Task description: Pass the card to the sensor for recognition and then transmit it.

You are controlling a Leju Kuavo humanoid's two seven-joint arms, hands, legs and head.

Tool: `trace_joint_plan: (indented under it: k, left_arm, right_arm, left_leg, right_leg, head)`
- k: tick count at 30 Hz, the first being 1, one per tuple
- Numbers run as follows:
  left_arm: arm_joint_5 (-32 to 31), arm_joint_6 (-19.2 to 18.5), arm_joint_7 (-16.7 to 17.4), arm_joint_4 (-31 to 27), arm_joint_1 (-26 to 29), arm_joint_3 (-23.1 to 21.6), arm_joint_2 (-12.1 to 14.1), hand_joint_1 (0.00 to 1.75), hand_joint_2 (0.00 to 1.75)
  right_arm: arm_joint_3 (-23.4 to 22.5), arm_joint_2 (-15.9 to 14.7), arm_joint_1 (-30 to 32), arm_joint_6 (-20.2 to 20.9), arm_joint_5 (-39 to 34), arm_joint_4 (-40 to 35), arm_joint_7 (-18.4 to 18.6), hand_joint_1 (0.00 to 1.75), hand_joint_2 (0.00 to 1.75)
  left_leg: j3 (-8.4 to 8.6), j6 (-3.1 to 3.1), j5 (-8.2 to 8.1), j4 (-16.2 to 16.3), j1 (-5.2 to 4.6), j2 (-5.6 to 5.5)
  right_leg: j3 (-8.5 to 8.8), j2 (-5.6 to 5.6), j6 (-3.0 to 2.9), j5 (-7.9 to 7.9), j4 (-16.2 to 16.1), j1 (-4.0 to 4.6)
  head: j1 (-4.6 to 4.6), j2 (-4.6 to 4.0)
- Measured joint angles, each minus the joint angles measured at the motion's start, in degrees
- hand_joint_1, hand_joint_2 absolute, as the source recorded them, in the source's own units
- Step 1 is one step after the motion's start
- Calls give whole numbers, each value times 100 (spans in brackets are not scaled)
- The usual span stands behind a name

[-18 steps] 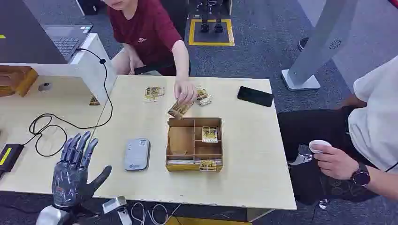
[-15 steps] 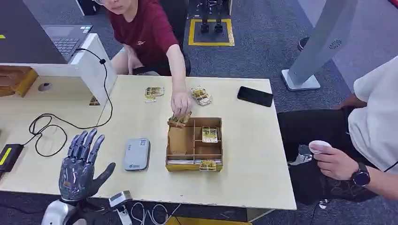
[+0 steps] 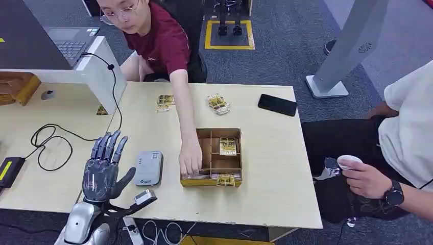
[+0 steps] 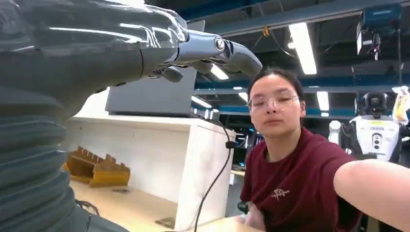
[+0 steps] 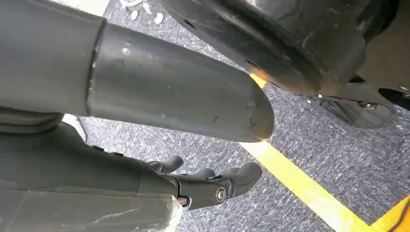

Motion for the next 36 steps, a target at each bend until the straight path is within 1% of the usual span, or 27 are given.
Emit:
trace_joint_plan:
  k: [13,36]
  left_arm:
    - [31,0,-22,160,-1,-7,-7,0,175]
    - [171,2,-87,212,-40,-7,-55,0,175]
  right_arm:
    - [9,0,0,13,13,0,2,0,0]
    - [15,0,0,-28,24,0,-18,0,0]
  left_leg:
    - [1,0,0,0,0,0]
    - [0,0,0,0,0,0]
  right_leg:
    - [1,0,0,0,0,0]
    - [0,0,0,0,0,0]
  head:
    - [-2,0]
    - [0,0]
